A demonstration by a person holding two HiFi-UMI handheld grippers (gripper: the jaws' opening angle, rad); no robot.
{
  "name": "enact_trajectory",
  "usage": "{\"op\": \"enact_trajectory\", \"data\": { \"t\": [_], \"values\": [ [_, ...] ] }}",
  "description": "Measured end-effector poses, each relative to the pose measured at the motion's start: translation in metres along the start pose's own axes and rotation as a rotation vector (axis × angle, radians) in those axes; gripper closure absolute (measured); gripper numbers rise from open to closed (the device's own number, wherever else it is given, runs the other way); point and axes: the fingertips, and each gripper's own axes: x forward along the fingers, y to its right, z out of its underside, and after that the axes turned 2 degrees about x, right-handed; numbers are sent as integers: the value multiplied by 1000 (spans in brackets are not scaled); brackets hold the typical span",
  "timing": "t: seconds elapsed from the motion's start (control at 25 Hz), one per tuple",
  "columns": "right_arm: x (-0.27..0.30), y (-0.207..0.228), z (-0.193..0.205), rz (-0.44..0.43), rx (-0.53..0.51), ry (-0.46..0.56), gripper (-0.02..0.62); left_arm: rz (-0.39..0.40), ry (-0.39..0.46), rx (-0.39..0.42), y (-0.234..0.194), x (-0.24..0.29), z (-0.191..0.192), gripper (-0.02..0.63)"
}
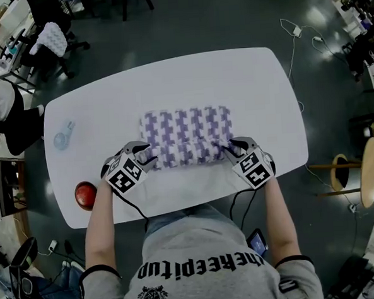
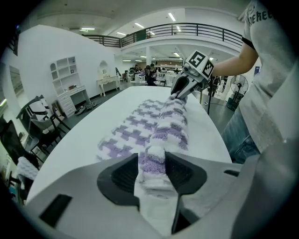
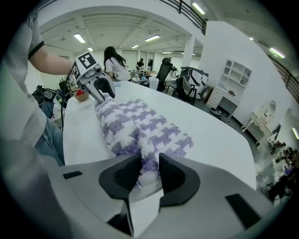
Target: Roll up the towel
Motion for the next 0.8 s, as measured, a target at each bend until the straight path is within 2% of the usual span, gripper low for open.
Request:
{"op": "enact_trajectory", "data": {
  "t": [0.8],
  "values": [
    [49,54,-29,69,47,-32,483,-49,-16,-15,-70,29,-5,422]
  ]
}}
